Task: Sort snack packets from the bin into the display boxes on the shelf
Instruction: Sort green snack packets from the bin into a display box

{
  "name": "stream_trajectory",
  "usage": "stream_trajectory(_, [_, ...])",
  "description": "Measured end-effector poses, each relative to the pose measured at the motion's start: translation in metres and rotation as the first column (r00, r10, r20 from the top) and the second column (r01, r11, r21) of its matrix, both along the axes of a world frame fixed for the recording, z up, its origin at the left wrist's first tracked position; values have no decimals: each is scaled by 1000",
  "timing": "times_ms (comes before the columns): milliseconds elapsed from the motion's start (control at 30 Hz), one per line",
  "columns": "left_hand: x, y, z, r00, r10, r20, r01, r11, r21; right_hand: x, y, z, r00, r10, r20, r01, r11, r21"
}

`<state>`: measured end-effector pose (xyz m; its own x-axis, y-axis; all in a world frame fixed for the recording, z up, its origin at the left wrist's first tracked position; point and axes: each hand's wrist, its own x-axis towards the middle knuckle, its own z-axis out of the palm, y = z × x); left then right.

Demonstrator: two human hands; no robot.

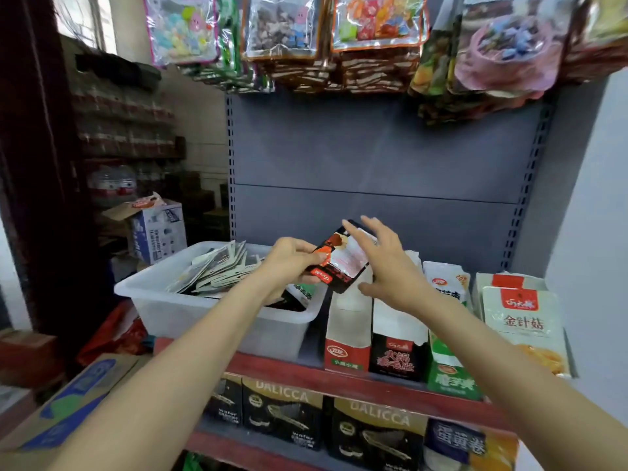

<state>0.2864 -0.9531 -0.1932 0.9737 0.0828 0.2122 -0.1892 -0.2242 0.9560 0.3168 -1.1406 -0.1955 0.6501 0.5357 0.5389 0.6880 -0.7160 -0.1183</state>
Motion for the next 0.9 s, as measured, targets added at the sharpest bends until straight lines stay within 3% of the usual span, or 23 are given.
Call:
stream_trajectory(67, [-1, -19, 7, 999, -47, -1, 47, 996, -77, -1, -11, 2, 1000, 13, 19, -12, 999, -36])
stream_trajectory(133, [-2, -39, 14, 996, -83, 9, 84, 989, -123, -1, -25, 5, 998, 14, 58, -21, 993, 119])
stream_trajectory(200, [1, -55, 19, 998, -59, 32, 64, 984, -168, -1, -39, 8, 1000, -22, 3, 20, 937, 350])
stream_trajectory(267, [7, -70, 20, 996, 5, 84, 8, 989, -146, -1, -54, 11, 975, 75, -208, 68, 793, 606])
stream_trajectory(333, [14, -80, 12, 990, 6, 142, -17, 997, 72, -4, -67, 14, 855, 338, -393, 133, 590, 797])
stream_trajectory(367, [17, -85, 7, 990, -43, 137, 17, 983, 182, -4, -73, 15, 810, 417, -412, 153, 528, 835])
stream_trajectory(467, [21, -96, -5, 979, -190, 75, 162, 946, 280, 2, -90, 14, 785, 458, -417, 185, 470, 863])
stream_trajectory(567, [26, -104, -10, 976, -195, 100, 171, 962, 212, 9, -100, 15, 790, 437, -430, 224, 447, 866])
stream_trajectory(667, [29, -109, -16, 975, -204, 85, 174, 946, 273, 16, -104, 20, 811, 435, -392, 235, 371, 899])
stream_trajectory(800, [36, -110, -24, 985, -171, 34, 155, 948, 279, 27, -102, 25, 860, 327, -391, 235, 428, 873])
stream_trajectory(900, [42, -108, -25, 997, -54, 48, 33, 933, 357, 41, -96, 30, 897, 222, -382, 248, 463, 851])
